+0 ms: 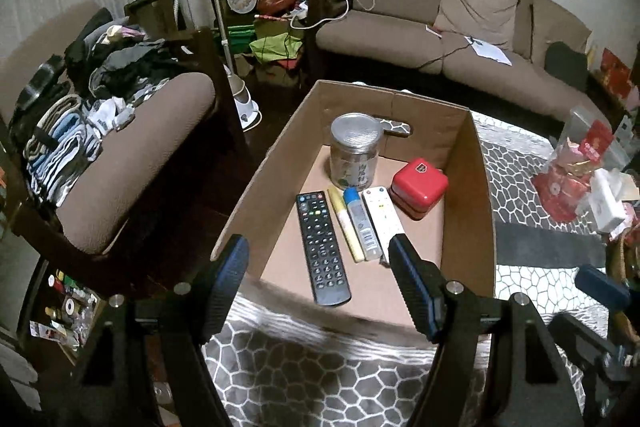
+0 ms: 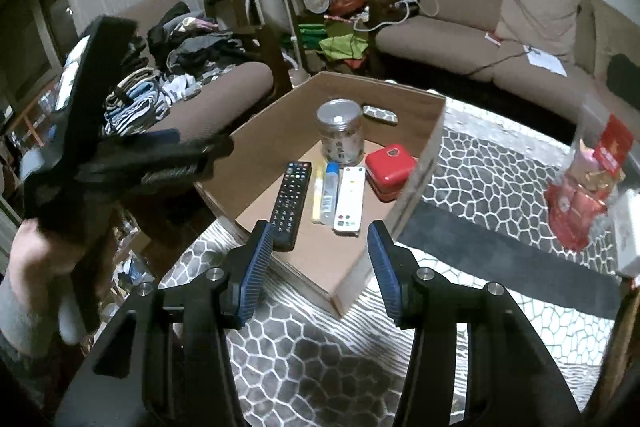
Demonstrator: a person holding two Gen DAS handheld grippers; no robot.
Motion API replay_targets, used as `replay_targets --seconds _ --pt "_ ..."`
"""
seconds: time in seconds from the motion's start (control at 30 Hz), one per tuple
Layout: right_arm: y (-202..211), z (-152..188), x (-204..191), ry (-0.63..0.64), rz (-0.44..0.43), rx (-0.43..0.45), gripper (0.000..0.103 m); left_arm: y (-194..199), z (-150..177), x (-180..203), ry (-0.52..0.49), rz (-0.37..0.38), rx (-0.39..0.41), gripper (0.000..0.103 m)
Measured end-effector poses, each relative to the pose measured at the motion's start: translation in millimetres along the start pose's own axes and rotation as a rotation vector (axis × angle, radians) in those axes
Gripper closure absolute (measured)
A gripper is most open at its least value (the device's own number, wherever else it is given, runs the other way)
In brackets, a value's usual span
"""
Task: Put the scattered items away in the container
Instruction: 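Withdraw both grippers up and away from the cardboard box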
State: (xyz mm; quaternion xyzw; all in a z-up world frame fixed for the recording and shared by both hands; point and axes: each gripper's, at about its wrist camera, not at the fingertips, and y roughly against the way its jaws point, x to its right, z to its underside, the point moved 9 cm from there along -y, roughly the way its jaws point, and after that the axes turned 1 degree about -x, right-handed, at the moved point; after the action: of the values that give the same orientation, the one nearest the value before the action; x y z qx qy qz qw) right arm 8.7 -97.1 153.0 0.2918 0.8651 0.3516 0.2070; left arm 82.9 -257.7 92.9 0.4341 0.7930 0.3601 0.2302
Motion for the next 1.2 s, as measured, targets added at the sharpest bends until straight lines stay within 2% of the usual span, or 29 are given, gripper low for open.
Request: replay_targets --seconds 0.23,0.47,0.63,0.73,0.87,1.2 --pt "-11 2 -16 0.009 0.03 -0.025 0.056 8 17 -12 -0.003 0.001 0.01 0.03" --pt "1 13 -16 0.005 0.056 -0.035 0.056 23 34 0 -0.046 0.006 0.038 0.03" --pt "15 24 -19 0.017 0.068 -0.036 0.056 35 47 22 -0.077 0.041 0.056 0.03" --pt "24 32 -21 0.021 0.063 -0.03 0.051 41 55 39 -0.094 0.075 0.059 0.03" --pt "34 43 -16 0.024 0.069 -0.023 0.052 47 62 59 -0.104 0.096 0.069 0.03" --pt "60 65 39 -0.045 0.105 -0.004 0.052 48 66 122 -0.192 0.129 0.089 0.03"
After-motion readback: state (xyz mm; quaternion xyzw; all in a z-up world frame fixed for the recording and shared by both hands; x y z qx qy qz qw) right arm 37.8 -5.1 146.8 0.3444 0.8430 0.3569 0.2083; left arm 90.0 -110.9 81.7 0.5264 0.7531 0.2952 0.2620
